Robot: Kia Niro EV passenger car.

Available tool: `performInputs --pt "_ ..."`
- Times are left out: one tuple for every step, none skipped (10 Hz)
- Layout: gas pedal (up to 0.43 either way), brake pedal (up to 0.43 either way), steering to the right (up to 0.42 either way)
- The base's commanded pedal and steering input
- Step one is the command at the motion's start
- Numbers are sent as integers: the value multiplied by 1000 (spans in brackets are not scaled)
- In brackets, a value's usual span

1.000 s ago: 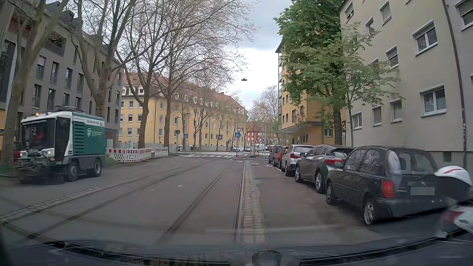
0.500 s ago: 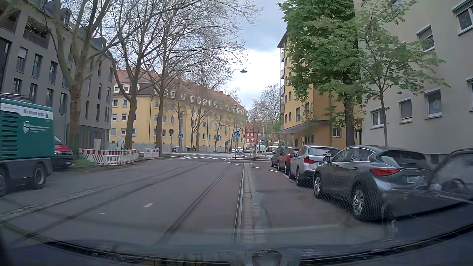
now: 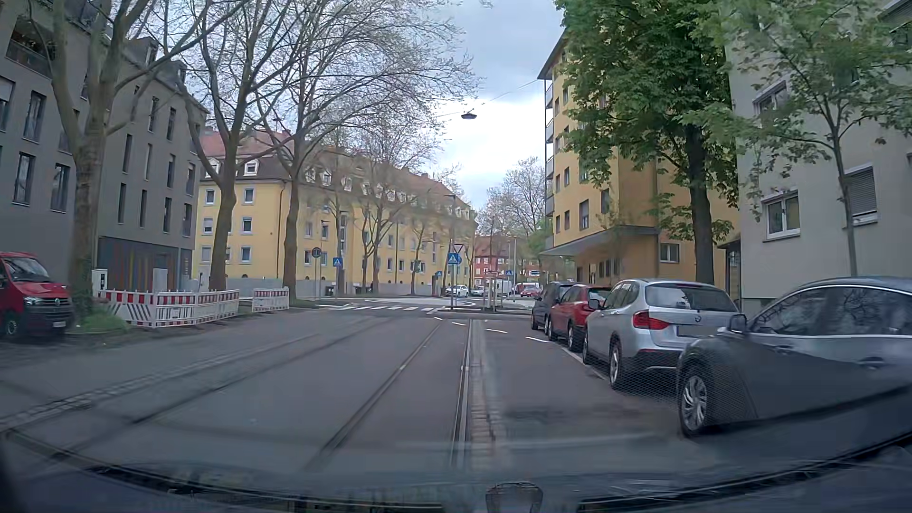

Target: Follow the waypoints while adhering to traffic rules and regulations

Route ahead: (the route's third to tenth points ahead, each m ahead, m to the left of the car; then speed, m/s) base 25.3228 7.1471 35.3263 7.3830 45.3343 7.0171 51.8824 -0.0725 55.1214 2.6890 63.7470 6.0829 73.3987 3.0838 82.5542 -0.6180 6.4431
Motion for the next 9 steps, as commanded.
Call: performInputs --pt "20 0 2" --pt "20 0 0" --pt "20 0 -1" --pt "20 0 -2" --pt "20 0 -2" --pt "28 0 -2" --pt "28 0 -5" --pt "28 0 -10" --pt "28 0 -12"
